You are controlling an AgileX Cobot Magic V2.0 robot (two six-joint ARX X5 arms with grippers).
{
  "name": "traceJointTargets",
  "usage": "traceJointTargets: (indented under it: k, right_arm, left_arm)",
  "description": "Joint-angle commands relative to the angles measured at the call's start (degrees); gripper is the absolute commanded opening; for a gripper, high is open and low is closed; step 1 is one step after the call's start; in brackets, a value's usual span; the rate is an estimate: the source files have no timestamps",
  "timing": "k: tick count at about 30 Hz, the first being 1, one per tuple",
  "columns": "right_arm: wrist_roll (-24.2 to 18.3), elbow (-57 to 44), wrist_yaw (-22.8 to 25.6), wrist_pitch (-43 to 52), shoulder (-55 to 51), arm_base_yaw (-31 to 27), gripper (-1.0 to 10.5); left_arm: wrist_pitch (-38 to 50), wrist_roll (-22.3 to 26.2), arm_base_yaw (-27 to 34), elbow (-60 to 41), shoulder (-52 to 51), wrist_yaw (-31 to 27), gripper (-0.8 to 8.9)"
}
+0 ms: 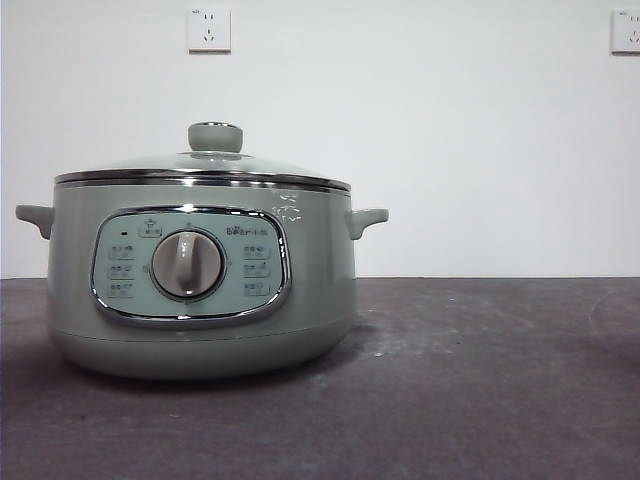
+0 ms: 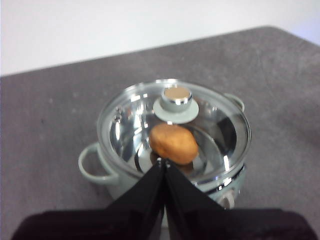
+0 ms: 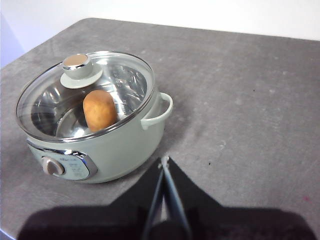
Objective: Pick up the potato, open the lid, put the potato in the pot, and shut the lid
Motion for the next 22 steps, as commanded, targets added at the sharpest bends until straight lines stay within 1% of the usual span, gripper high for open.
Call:
traceJointTargets:
  k: [1,6,12,14,15,16,18,20,22]
  right_arm:
    - [1.2,-0.3,-0.1,0.4,-0.2,0.1,0.0]
    - [1.2,-0.3,-0.1,0.4,-0.2,0.1,0.0]
    - [1.2,-0.3,-0.1,0.4,-0.2,0.1,0.0]
    - [1.2,-0.3,-0.1,0.4,-0.2,0.1,0.0]
    - [1.2,-0.3,-0.1,0.4,-0.2,0.1,0.0]
    - [1.2,-0.3,-0.1,0.4,-0.2,0.1,0.0]
    - [1.2,-0.3,-0.1,0.4,-0.2,0.1,0.0]
    - [1.2,-0.3,-0.1,0.4,-0.2,0.1,0.0]
    - [1.2,-0.3,-0.1,0.4,-0.2,0.1,0.0]
  left_arm:
    - [-1.5,-1.4,-0.2,-0.1,0.3,-0.2,-0.04]
    - [-3.6,-1.4,-0.2,-0.1,1.1,-0.2,-0.04]
    - [-3.8,-1.2,-0.2,-0.1,1.3,-0.2,-0.04]
    - [-3.0,2.8,-0.2,-0.1,1.2,-0.6,-0.04]
    - [-2.4,3.2,0.3,-0.2,0.7,-1.0,-0.04]
    - [-2.2,3.4,1.2,-0.3,0.2,-1.8,-0.04]
    - [-0.9,3.6,3.9,-1.6,-0.7,-1.5,-0.04]
    - [2.5,3.4,7.8,-4.5,-2.4,-0.7,-0.04]
    - [8.3,3.3,12.6,-9.6,-5.0,1.9,-0.04]
